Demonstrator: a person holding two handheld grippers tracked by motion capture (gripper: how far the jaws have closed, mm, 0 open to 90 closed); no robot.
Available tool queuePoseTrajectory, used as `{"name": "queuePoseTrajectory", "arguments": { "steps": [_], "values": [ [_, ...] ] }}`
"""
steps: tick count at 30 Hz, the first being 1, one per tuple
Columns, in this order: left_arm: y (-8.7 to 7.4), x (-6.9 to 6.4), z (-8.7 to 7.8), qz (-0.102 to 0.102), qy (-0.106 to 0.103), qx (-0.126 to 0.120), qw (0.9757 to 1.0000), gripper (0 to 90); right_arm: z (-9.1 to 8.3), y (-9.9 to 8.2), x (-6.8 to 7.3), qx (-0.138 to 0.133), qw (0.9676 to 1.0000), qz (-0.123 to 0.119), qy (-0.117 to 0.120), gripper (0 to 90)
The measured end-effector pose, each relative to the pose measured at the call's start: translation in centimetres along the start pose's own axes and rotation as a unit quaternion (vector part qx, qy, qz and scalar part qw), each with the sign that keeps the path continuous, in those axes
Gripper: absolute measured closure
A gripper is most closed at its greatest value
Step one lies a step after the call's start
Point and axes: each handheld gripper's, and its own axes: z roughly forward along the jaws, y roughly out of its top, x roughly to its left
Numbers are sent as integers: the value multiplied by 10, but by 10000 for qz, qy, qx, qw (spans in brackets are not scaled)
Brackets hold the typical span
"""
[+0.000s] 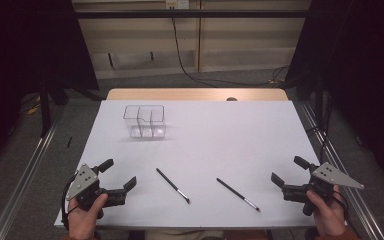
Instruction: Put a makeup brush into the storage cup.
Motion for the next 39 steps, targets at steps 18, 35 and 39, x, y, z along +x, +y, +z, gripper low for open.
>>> {"name": "queuePoseTrajectory", "arguments": {
  "steps": [18, 35, 39],
  "values": [
    [0, 0, 0, 55, -73, 148, 9998, 20, 2, 0, -1, 35, 9999, 22, 96, 0],
    [7, -8, 18, 245, -579, 258, 9977, 24, 1, 0, 2, 43, 9999, -19, 125, 0],
    [14, -12, 25, 312, -633, 231, 9972, 26, 2, 0, 2, 60, 9999, -17, 160, 0]
  ]
}}
